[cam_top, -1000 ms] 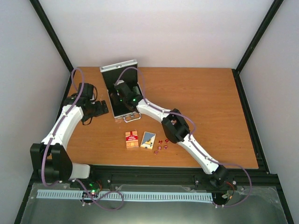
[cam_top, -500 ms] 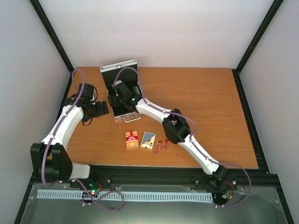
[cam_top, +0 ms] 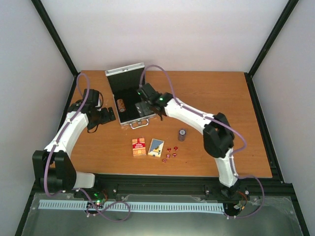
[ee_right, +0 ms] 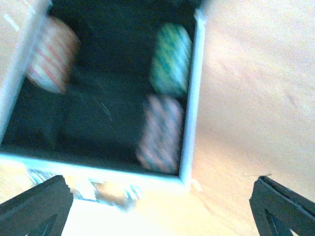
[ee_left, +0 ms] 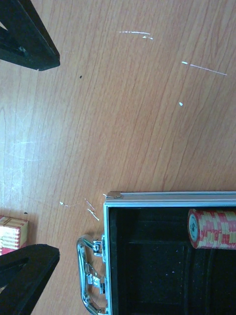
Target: Pack up texas hold em set
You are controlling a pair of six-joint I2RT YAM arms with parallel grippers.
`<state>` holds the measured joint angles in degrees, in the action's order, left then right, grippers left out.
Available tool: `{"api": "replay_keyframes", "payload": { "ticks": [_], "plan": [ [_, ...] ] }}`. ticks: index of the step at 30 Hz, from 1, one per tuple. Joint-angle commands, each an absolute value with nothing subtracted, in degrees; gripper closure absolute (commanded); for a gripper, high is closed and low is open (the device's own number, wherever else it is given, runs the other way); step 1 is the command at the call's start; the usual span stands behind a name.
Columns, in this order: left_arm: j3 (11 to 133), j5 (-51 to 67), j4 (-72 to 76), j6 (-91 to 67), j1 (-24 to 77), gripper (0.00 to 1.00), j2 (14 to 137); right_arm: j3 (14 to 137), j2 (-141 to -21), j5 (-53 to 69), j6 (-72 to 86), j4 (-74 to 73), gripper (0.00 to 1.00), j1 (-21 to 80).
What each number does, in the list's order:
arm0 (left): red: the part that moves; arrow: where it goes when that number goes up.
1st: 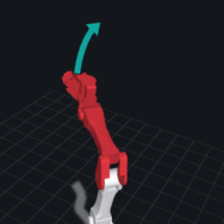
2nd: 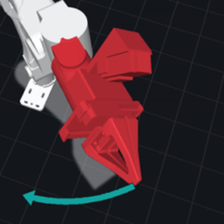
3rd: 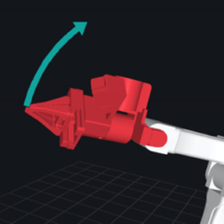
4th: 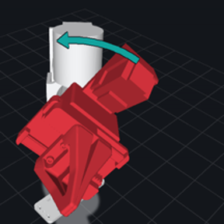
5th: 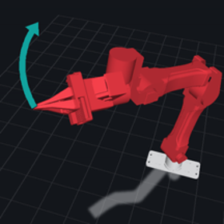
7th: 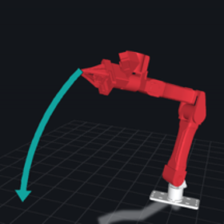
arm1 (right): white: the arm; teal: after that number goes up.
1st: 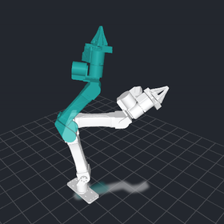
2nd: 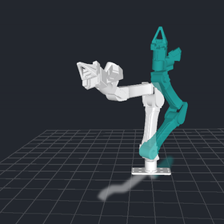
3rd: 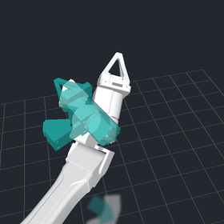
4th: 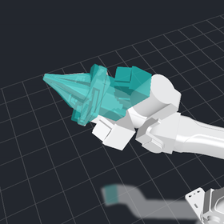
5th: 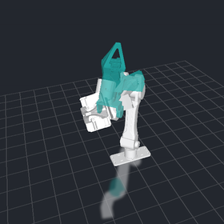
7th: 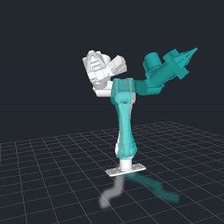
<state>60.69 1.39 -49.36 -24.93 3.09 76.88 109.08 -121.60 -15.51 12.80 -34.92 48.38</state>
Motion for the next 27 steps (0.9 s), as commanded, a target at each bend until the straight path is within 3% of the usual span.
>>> {"api": "replay_keyframes", "payload": {
  "ticks": [1,7,18,27],
  "plan": [
    [61.0,2.7,-47.9,-25.6,2.8,0.00,77.1,92.4,-111.5,-17.3,16.6,-45.9,0.02,44.6],
    [60.8,2.2,-47.8,-25.3,2.9,0.00,78.0,79.2,-102.3,-14.0,16.5,-49.9,0.06,40.7],
    [60.5,1.8,-47.0,-26.4,2.8,0.00,79.6,71.9,-101.2,-5.3,14.6,-48.4,0.10,36.5],
    [60.1,1.6,-46.6,-27.2,2.8,0.00,80.5,71.4,-103.5,-2.8,13.8,-48.4,0.28,36.5]
  ]
}}
